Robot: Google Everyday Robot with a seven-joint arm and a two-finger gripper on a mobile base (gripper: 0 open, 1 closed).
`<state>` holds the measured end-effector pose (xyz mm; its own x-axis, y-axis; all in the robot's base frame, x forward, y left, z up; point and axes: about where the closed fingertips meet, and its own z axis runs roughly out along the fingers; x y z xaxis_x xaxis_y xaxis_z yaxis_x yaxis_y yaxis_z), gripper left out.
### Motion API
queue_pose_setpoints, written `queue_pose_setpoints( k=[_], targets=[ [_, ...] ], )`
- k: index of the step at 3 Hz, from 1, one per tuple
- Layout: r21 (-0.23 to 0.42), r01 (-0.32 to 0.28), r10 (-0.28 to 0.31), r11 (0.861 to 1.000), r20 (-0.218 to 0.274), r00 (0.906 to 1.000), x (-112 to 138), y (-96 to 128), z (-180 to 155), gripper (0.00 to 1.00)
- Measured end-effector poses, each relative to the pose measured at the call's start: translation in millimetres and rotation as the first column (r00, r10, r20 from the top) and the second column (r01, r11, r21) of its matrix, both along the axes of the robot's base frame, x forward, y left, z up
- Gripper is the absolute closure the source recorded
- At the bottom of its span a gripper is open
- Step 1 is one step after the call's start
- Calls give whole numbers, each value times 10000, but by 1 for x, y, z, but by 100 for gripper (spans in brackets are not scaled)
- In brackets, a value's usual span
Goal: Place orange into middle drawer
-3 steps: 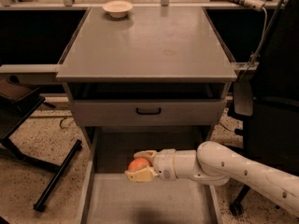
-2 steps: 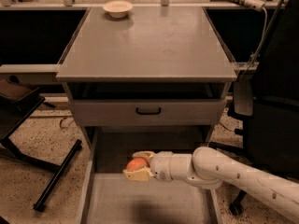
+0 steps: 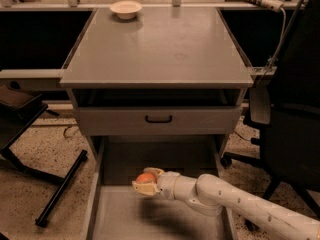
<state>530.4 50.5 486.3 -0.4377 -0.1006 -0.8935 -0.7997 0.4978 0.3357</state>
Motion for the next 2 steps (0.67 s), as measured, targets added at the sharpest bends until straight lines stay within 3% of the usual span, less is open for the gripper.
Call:
queue_pose_setpoints(
  k=[2],
  targets=[
    [-614,20,-75,9981,-905,9959,2,1,-69,100]
  ],
)
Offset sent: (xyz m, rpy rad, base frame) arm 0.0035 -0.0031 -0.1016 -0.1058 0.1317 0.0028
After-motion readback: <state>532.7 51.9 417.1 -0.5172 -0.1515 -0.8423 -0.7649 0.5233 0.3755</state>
